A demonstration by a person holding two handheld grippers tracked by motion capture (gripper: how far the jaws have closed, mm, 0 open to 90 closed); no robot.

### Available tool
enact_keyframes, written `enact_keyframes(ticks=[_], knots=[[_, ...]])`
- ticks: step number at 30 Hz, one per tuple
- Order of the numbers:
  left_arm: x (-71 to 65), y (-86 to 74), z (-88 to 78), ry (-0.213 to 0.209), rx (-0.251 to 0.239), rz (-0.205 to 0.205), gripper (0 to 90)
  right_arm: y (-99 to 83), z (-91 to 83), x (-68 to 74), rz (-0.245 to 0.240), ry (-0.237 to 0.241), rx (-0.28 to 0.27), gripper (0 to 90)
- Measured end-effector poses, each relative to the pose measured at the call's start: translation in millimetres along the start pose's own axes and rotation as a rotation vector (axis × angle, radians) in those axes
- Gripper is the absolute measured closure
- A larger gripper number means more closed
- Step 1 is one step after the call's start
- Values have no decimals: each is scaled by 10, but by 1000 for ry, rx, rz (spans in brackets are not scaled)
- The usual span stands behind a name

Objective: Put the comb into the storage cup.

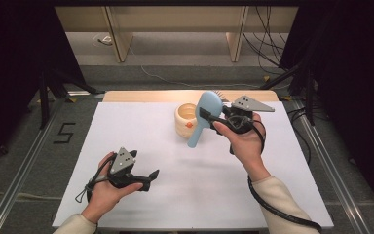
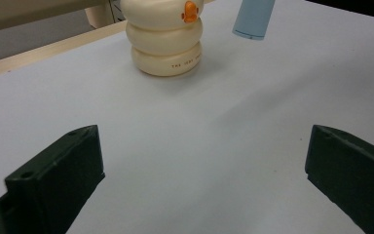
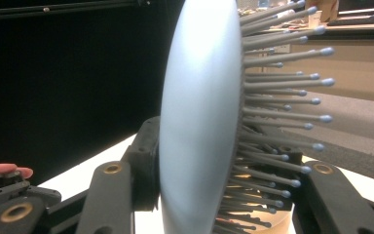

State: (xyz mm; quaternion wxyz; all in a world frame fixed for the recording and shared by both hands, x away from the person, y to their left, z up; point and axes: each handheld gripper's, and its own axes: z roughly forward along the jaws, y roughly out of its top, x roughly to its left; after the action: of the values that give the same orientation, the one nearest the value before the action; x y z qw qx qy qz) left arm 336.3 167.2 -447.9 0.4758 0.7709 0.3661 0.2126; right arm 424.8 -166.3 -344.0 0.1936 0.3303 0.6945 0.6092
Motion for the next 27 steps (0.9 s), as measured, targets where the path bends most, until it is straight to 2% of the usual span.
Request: enact_keyframes(ticks=[27], knots=[[0, -5, 8, 1, 0, 1, 0, 29, 27, -15, -6, -8, -6, 519]])
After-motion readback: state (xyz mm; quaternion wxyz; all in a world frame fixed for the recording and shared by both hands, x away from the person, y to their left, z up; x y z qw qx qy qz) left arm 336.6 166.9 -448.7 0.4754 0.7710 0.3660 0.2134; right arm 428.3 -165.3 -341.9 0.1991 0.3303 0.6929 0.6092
